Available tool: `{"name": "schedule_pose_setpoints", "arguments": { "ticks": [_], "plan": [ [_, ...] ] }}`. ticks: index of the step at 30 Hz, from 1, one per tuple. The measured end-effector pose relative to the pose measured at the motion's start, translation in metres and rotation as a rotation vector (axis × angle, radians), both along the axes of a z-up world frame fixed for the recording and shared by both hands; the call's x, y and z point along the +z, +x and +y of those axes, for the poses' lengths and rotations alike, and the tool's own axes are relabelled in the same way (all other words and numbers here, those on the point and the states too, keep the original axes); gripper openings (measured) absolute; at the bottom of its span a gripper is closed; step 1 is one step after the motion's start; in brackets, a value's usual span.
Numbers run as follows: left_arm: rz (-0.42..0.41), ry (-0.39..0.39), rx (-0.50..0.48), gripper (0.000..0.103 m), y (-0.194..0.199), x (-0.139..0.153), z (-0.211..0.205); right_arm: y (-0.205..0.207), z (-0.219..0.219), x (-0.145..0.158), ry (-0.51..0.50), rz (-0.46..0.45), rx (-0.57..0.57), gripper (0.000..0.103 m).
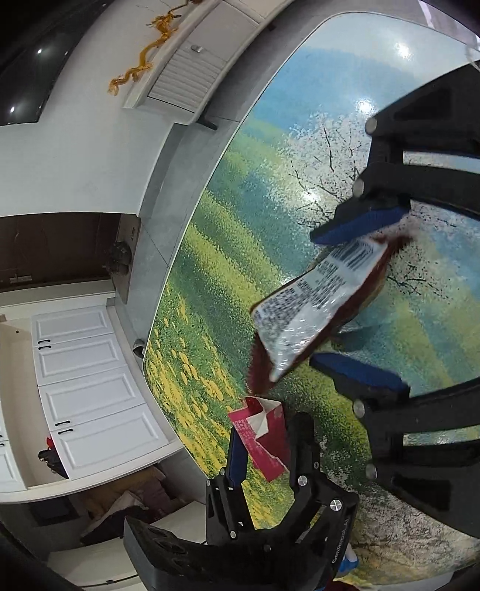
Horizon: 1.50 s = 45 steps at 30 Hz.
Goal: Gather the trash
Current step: 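Grasp the brown snack wrapper with the right tool while the left tool grasps the pink wrapper, then carry the pink and brown wrappers over the bin with both tools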
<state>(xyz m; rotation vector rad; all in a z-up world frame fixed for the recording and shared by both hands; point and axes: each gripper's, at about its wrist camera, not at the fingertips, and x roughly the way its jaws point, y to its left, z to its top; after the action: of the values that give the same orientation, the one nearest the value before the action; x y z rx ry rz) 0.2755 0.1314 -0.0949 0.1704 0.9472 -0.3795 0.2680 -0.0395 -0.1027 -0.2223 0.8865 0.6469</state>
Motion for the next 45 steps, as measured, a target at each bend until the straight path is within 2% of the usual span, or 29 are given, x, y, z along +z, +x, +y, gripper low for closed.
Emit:
{"name": "schedule_pose_setpoints", "arguments": {
  "ticks": [4, 8, 9, 13, 22, 28, 36, 45],
  "plan": [
    [0.011, -0.058, 0.022, 0.044, -0.01, 0.0, 0.005, -0.018, -0.005, 0.002, -0.007, -0.007, 0.005, 0.036],
    [0.019, -0.102, 0.059, 0.036, -0.027, 0.003, 0.009, -0.044, -0.016, 0.004, -0.001, -0.014, -0.025, 0.033],
    [0.022, -0.112, 0.069, 0.032, -0.031, 0.003, 0.009, -0.051, -0.02, 0.006, 0.011, -0.012, -0.039, 0.032],
    [0.016, -0.148, 0.1, 0.031, -0.061, 0.009, 0.008, -0.088, -0.045, 0.014, 0.073, -0.002, -0.114, 0.031],
    [-0.027, -0.17, 0.106, 0.031, -0.142, 0.032, -0.003, -0.176, -0.092, 0.036, 0.18, 0.004, -0.241, 0.03],
    [-0.044, -0.208, 0.113, 0.03, -0.188, 0.045, -0.01, -0.226, -0.109, 0.047, 0.184, -0.008, -0.291, 0.03],
    [-0.042, -0.252, 0.112, 0.03, -0.222, 0.057, -0.024, -0.27, -0.141, 0.052, 0.232, -0.018, -0.377, 0.03],
    [-0.082, -0.283, 0.055, 0.03, -0.24, 0.089, -0.059, -0.304, -0.182, 0.064, 0.279, -0.082, -0.481, 0.03]
  ]
}}
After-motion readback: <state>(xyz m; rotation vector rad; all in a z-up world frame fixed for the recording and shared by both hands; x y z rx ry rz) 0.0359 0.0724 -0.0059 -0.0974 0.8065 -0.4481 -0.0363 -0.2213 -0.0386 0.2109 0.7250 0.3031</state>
